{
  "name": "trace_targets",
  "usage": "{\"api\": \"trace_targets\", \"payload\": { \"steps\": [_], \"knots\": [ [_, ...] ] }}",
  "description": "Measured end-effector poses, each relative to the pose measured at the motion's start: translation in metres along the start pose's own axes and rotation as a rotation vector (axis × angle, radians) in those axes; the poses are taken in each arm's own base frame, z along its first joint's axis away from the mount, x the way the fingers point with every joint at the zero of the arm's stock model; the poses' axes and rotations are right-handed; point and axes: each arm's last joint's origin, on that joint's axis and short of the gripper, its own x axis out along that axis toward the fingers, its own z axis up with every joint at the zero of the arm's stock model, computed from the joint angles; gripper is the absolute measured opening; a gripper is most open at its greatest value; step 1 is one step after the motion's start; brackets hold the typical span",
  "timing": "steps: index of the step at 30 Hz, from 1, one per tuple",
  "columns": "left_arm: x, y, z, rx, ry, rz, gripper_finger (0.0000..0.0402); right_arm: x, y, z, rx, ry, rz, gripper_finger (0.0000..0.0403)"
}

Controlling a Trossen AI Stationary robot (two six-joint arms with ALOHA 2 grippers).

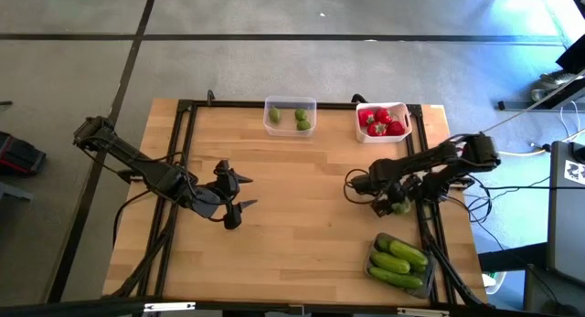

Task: Sort produce into baskets
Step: Put the green lime into the transparent bin

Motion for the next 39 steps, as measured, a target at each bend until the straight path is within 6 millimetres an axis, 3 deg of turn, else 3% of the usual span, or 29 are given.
{"api": "trace_targets", "payload": {
  "steps": [13, 21, 24, 29, 39],
  "knots": [
    [0.000, 0.000, 0.000, 0.011, 0.000, 0.000, 0.0288, 0.021, 0.006, 0.014, -0.068, 0.100, 0.003, 0.0297],
    [0.000, 0.000, 0.000, 0.020, -0.004, -0.002, 0.0288, 0.017, 0.007, 0.014, -0.118, 0.090, -0.037, 0.0200],
    [0.000, 0.000, 0.000, 0.019, -0.004, -0.002, 0.0288, 0.006, 0.011, 0.014, -0.156, 0.032, -0.071, 0.0176],
    [0.000, 0.000, 0.000, 0.020, -0.004, -0.002, 0.0288, -0.028, 0.024, 0.015, -0.227, -0.089, -0.072, 0.0179],
    [0.001, 0.002, 0.001, 0.017, -0.001, 0.008, 0.0288, -0.110, 0.060, 0.020, -0.385, -0.599, 0.054, 0.0185]
  ]
}}
